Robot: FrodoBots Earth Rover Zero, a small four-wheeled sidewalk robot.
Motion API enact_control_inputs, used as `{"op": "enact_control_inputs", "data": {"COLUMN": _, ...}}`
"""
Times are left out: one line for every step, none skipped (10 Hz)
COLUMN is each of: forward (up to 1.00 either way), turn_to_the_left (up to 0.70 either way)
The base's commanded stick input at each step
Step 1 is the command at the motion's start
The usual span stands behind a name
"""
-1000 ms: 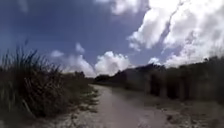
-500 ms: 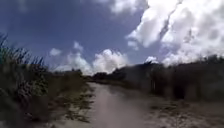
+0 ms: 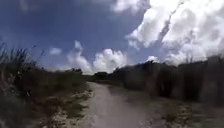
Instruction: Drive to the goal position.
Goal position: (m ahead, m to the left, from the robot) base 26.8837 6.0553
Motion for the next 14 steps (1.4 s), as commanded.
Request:
{"op": "enact_control_inputs", "data": {"forward": 1.0, "turn_to_the_left": 0.0}}
{"op": "enact_control_inputs", "data": {"forward": 1.0, "turn_to_the_left": 0.0}}
{"op": "enact_control_inputs", "data": {"forward": 1.0, "turn_to_the_left": 0.0}}
{"op": "enact_control_inputs", "data": {"forward": 1.0, "turn_to_the_left": 0.02}}
{"op": "enact_control_inputs", "data": {"forward": 1.0, "turn_to_the_left": 0.26}}
{"op": "enact_control_inputs", "data": {"forward": 1.0, "turn_to_the_left": 0.4}}
{"op": "enact_control_inputs", "data": {"forward": 1.0, "turn_to_the_left": 0.05}}
{"op": "enact_control_inputs", "data": {"forward": 1.0, "turn_to_the_left": 0.0}}
{"op": "enact_control_inputs", "data": {"forward": 1.0, "turn_to_the_left": 0.0}}
{"op": "enact_control_inputs", "data": {"forward": 1.0, "turn_to_the_left": 0.0}}
{"op": "enact_control_inputs", "data": {"forward": 1.0, "turn_to_the_left": 0.0}}
{"op": "enact_control_inputs", "data": {"forward": 1.0, "turn_to_the_left": 0.0}}
{"op": "enact_control_inputs", "data": {"forward": 1.0, "turn_to_the_left": 0.0}}
{"op": "enact_control_inputs", "data": {"forward": 1.0, "turn_to_the_left": 0.0}}
